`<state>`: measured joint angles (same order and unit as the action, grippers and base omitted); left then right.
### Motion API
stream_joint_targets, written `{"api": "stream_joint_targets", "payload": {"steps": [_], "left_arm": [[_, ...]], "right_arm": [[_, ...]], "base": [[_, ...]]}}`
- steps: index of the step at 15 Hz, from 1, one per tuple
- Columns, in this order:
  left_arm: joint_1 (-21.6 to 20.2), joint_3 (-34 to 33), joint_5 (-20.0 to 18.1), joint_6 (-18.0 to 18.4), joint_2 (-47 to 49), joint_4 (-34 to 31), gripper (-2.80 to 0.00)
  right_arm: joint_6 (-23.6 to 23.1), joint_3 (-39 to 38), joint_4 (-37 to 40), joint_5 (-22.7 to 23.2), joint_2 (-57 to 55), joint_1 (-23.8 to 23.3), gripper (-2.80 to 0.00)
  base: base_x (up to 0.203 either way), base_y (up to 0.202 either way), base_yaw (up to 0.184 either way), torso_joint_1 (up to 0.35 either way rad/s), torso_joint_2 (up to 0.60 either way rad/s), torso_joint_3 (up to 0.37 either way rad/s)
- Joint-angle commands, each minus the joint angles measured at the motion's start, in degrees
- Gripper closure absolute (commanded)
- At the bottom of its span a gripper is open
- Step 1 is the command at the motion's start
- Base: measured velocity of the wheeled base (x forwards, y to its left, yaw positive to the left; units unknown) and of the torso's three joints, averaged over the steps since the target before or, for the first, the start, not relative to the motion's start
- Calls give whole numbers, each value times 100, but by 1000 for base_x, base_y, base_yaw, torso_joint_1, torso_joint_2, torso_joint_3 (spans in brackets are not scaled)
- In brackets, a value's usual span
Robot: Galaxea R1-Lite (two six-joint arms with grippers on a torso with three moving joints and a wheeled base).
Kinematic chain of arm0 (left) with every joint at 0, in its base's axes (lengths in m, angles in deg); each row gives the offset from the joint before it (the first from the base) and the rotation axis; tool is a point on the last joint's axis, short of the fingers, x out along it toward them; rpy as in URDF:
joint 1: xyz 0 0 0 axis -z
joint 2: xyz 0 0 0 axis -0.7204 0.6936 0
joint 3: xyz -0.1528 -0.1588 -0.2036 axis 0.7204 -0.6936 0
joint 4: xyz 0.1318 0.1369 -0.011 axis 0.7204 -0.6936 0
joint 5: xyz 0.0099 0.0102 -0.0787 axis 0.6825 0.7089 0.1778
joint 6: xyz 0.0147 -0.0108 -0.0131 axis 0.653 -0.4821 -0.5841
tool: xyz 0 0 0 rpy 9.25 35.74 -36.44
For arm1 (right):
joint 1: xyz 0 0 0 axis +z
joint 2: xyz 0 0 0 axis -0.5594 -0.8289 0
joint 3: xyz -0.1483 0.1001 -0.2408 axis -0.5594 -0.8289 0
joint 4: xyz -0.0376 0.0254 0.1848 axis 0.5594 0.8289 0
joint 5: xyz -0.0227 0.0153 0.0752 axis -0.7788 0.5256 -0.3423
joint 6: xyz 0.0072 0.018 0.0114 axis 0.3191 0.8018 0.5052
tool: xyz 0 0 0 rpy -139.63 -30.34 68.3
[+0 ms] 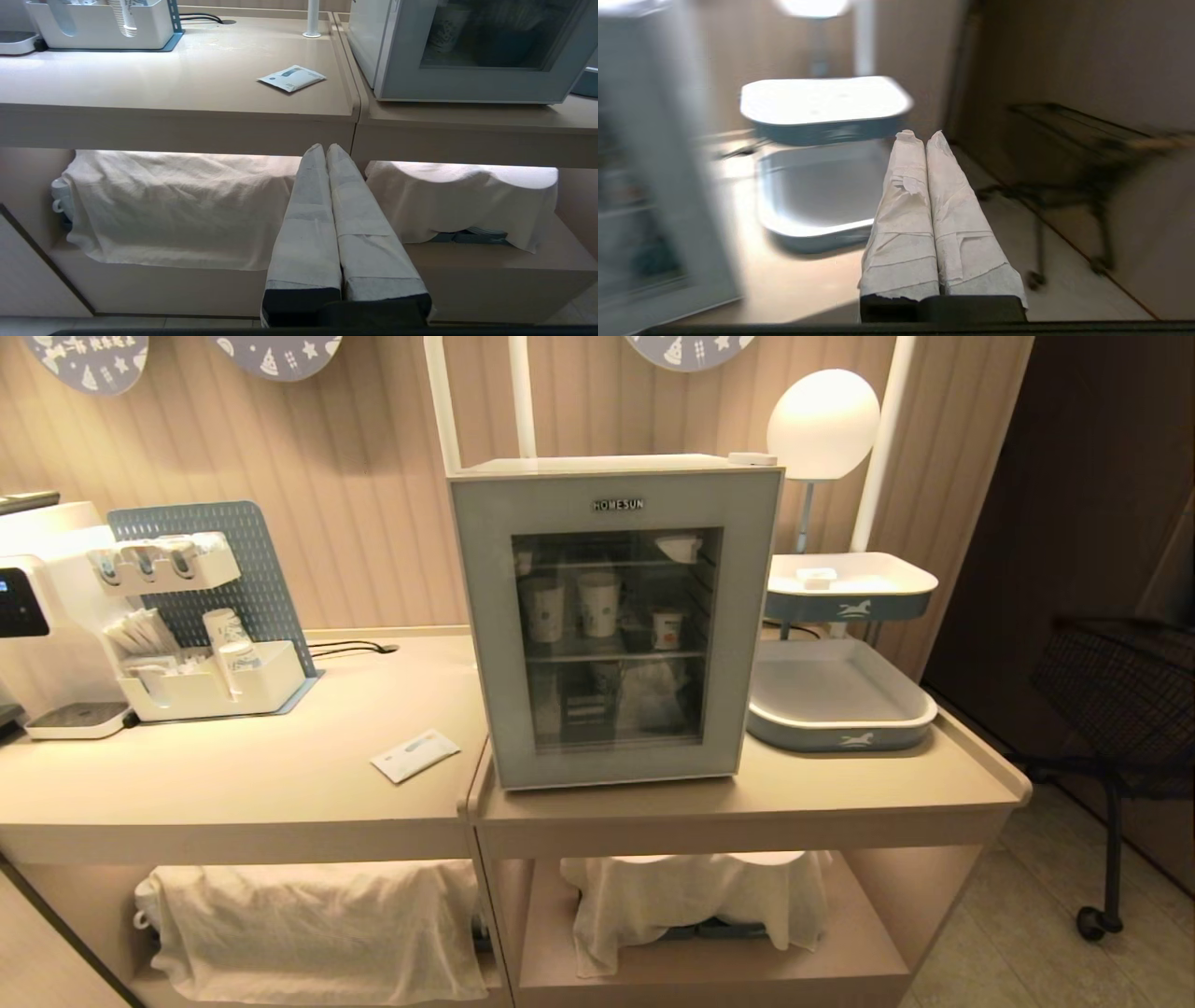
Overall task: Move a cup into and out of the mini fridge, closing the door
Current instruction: Open the freezer door
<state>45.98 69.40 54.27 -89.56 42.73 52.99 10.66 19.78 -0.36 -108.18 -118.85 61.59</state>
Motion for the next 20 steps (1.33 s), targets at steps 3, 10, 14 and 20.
{"api": "stream_joint_targets", "payload": {"steps": [3,10,14,20], "left_arm": [[2,-9,2,-1,9,1,0],[2,-9,2,7,9,1,0],[2,-9,2,7,9,1,0],[6,-9,2,25,8,1,0]], "right_arm": [[-25,-1062,1814,122,4164,-1538,0],[418,-4385,2007,2760,6544,-2685,0],[1247,-4663,3144,5093,6552,-2741,0],[1322,-4645,3190,5080,6538,-2748,0]], "base": [[0,0,0,0,0,0],[0,0,0,0,0,0],[0,0,0,0,0,0],[0,0,0,0,0,0]]}}
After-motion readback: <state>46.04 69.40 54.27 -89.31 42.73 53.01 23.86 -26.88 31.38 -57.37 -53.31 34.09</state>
